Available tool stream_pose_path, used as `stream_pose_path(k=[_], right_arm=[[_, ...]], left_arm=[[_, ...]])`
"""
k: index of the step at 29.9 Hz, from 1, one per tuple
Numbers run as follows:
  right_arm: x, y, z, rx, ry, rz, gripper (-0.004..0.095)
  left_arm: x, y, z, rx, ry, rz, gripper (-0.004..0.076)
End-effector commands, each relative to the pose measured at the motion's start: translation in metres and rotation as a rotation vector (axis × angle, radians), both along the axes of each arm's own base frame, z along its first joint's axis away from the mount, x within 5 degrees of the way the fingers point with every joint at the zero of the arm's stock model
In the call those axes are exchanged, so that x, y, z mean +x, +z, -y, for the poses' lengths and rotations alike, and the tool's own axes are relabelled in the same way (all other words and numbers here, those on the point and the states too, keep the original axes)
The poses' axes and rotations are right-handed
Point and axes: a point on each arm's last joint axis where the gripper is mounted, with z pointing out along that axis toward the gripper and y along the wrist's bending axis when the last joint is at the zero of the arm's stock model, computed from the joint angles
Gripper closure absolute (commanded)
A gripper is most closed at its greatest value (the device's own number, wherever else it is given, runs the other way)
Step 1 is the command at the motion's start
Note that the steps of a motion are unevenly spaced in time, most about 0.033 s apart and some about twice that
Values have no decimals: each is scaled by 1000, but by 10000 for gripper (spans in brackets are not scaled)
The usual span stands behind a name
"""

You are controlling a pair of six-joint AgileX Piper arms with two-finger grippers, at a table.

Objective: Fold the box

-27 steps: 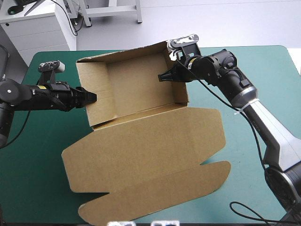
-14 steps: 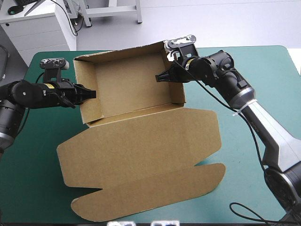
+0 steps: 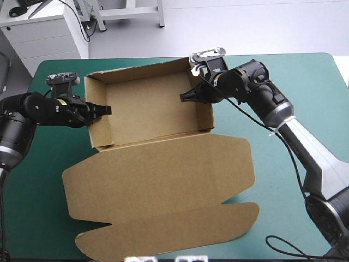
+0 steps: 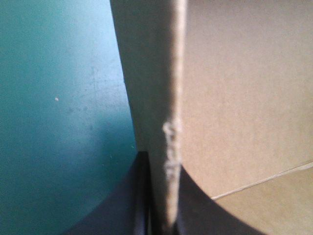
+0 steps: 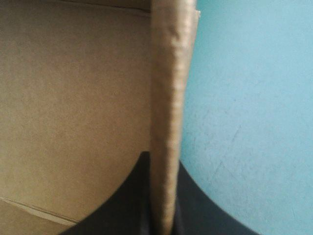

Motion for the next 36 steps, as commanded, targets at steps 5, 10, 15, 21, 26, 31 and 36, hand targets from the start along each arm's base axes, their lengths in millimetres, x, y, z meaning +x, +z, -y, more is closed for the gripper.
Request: stream_pose_path(k=[5,10,15,21,26,31,36], right_arm=[[-16,16,19,-123,-39,-35,922],[-18,5,18,-122,-43,-100,922],[-20,-26,17,-134,-63,-201,922],[-20,-54,9,-51,-63,-251,922],[-17,-65,5,-37,-64,-272,922],[-10,-80,1,-55,-66,-308,922],[-2,-100,-4,-81,-69,-350,922]], left_arm=[[2,5,17,136,-16,48,731],[8,-9,42,169,-76,2,731],[18,-27,57,152,-86,-67,731],[27,-42,60,151,-68,-124,731],[33,-56,62,162,-59,-191,731],[39,-63,63,168,-58,-196,731],[44,-73,64,176,-59,-219,731]])
